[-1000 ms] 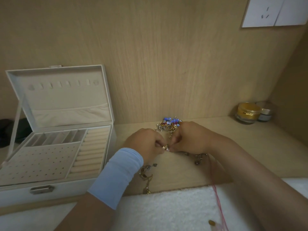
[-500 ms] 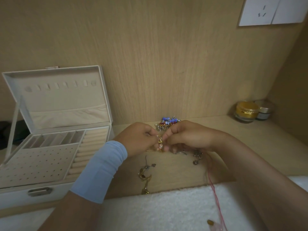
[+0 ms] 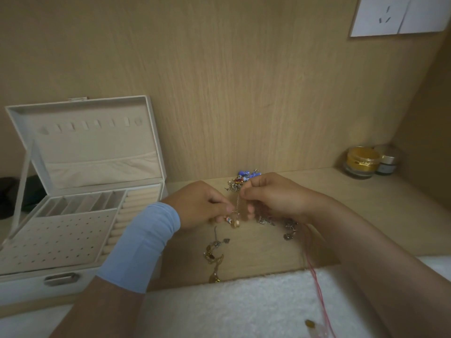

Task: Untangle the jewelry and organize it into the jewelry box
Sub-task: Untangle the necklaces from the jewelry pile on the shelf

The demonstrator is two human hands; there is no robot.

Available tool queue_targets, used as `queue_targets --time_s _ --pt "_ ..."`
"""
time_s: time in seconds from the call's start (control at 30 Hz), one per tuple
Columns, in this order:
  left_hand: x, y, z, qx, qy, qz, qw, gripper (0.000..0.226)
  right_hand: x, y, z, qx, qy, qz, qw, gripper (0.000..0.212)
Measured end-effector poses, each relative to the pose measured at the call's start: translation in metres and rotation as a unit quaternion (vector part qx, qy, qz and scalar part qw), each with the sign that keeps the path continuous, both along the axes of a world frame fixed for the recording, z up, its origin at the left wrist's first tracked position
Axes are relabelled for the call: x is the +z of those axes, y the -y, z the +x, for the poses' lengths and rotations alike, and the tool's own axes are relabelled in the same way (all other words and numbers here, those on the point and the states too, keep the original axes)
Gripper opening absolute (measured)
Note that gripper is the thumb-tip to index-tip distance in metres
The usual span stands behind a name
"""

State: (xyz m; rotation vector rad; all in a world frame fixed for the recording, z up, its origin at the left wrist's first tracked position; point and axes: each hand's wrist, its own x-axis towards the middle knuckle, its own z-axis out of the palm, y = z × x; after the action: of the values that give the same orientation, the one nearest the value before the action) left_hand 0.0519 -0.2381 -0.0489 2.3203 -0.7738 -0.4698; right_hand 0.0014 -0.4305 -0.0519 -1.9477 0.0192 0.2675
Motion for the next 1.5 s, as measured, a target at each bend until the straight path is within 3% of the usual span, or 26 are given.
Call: queue_targets --time_s 0.07,0.27,0.5,0.7,0.83,0.9,0.97,1.13,1.3,1.43,1.5 --pt "0.001 0.0 0.0 0.006 0.016 -0.006 1.0 0.015 -0.002 -0.001 0.002 -0.023 -0.002 -0.017 1.0 0.021" --pt "0.007 -0.006 0.002 0.044 0.081 0.063 0.994 0.02 -0.002 0.009 0.005 -0.044 0.03 -0.219 0.974 0.026" --pt "0.008 -0.015 0.008 0.055 0.108 0.092 0.988 0.018 0.004 0.015 0.002 -0.01 0.022 -0.412 0.911 0.021" --pt "0.003 -0.009 0.006 0.011 0.141 0.161 0.977 0.008 0.008 0.009 0.001 0.05 0.066 -0.434 0.897 0.014" --pt "-0.005 -0.001 0.002 -0.013 0.161 0.189 0.968 0.019 0.001 -0.009 -0.001 0.073 0.127 -0.371 0.917 0.009" --pt "-0.007 -0.001 0.005 -0.006 0.162 0.194 0.967 0.018 -0.007 -0.02 -0.004 0.075 0.14 -0.373 0.914 0.021" --pt "-0.009 -0.002 0.007 0.002 0.133 0.18 0.975 0.017 -0.014 -0.026 -0.004 0.06 0.162 -0.392 0.903 0.026" --pt "-0.011 -0.005 0.009 0.013 0.121 0.098 0.988 0.033 -0.017 -0.028 -0.004 0.065 0.178 -0.367 0.911 0.012" --pt "-0.005 -0.002 0.001 0.001 -0.07 -0.13 0.989 0.042 -0.001 -0.017 -0.003 0.007 0.162 -0.182 0.97 0.004" --pt "0.007 -0.003 0.0 0.012 -0.152 -0.206 0.967 0.028 0.017 -0.013 -0.006 -0.057 0.142 0.02 0.988 0.006" --pt "0.016 -0.004 0.0 0.004 -0.123 -0.195 0.973 0.017 0.03 -0.013 -0.008 -0.078 0.147 0.073 0.983 0.008"
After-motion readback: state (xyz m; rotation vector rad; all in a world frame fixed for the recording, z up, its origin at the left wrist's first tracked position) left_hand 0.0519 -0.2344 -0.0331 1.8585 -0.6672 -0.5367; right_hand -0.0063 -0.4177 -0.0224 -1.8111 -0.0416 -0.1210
